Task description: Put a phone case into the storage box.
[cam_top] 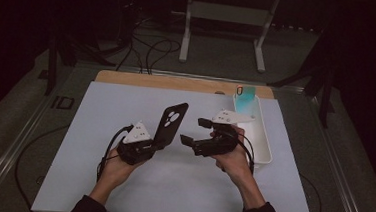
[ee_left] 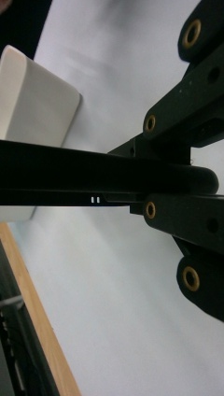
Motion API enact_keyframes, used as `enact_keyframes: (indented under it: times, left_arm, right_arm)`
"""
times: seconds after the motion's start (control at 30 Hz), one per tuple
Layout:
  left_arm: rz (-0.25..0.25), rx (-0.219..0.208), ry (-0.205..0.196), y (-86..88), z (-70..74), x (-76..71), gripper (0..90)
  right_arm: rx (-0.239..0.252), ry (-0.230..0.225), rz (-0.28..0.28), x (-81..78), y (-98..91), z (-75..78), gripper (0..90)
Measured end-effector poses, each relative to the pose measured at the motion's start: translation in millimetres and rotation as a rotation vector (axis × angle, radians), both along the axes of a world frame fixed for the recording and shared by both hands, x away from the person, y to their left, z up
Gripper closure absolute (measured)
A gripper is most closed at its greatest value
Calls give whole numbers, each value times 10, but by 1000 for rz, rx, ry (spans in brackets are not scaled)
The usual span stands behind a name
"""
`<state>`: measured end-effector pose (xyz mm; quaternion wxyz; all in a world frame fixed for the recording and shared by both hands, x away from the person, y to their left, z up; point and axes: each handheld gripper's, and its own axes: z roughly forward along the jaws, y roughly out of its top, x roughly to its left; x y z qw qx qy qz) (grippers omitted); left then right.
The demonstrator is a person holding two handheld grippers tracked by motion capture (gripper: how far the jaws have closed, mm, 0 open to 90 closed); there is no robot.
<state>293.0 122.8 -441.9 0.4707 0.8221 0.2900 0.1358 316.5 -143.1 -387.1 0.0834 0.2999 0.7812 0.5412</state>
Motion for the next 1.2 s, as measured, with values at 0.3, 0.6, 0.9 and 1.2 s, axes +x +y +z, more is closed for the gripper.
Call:
enact_keyframes:
  times: [0.3, 0.6, 0.9, 1.2]
  left_arm:
    - [29, 0, -4, -38, -43, -22, 854]
    - [22, 5, 0, -146, -99, -48, 855]
    - [6, 15, 6, -222, -132, -66, 855]
    - [-5, 33, 6, -344, -156, -91, 855]
  right_arm:
    - [4, -9, -16, -8, 64, 43, 108]
    - [19, -8, -35, 4, 180, 92, 109]
    - [34, 24, -83, 32, 249, 81, 111]
    - [38, 32, -124, 40, 303, 60, 104]
